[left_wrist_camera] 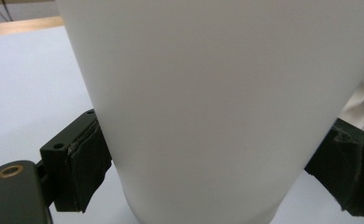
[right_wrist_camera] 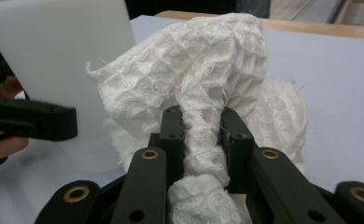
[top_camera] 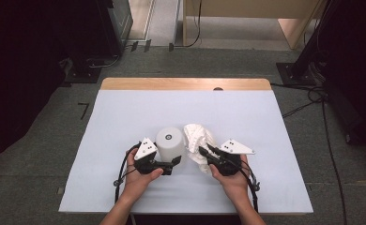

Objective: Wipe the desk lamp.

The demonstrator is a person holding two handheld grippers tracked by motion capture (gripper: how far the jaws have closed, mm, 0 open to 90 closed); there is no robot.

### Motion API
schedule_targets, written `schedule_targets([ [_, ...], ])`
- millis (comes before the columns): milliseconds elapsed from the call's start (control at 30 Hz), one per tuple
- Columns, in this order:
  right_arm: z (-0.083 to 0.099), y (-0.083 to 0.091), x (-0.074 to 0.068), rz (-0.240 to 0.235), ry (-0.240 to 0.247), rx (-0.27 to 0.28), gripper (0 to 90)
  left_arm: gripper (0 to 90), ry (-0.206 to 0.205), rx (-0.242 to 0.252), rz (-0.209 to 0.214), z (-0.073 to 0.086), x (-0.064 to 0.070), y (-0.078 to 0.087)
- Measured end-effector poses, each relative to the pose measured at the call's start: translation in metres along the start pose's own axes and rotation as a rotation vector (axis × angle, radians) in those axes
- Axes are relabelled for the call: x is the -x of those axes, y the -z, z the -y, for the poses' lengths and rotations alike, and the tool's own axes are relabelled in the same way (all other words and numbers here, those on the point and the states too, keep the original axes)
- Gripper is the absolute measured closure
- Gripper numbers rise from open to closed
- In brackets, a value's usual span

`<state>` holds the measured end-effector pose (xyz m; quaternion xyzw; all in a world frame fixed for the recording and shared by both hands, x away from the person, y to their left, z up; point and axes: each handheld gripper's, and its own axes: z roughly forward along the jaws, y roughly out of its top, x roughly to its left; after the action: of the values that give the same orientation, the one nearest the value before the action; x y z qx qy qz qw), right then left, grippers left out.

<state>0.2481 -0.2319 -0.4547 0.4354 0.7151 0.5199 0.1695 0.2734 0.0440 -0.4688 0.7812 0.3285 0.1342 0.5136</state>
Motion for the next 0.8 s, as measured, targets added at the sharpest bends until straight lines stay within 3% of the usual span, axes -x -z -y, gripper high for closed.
schedule_targets([
  [233, -0.002, 0.008, 0.012, 0.046, -0.010, 0.014, 74.6, 7.9, -0.045, -0.056, -0.058, 0.009, -0.004, -0.006],
  [433, -0.001, 0.008, 0.013, 0.047, -0.013, 0.015, 74.6, 7.7, -0.033, -0.064, -0.060, 0.012, -0.005, -0.005],
  [533, 0.000, 0.008, 0.013, 0.046, -0.010, 0.013, 74.6, 6.1, -0.013, -0.053, -0.076, 0.015, -0.004, -0.004],
  [600, 0.000, 0.008, 0.014, 0.047, -0.013, 0.013, 74.6, 0.0, -0.006, -0.059, -0.092, 0.016, -0.003, -0.003],
  [800, -0.001, 0.009, 0.015, 0.046, -0.018, 0.017, 74.5, 0.0, 0.032, -0.021, -0.124, 0.015, 0.003, 0.001],
])
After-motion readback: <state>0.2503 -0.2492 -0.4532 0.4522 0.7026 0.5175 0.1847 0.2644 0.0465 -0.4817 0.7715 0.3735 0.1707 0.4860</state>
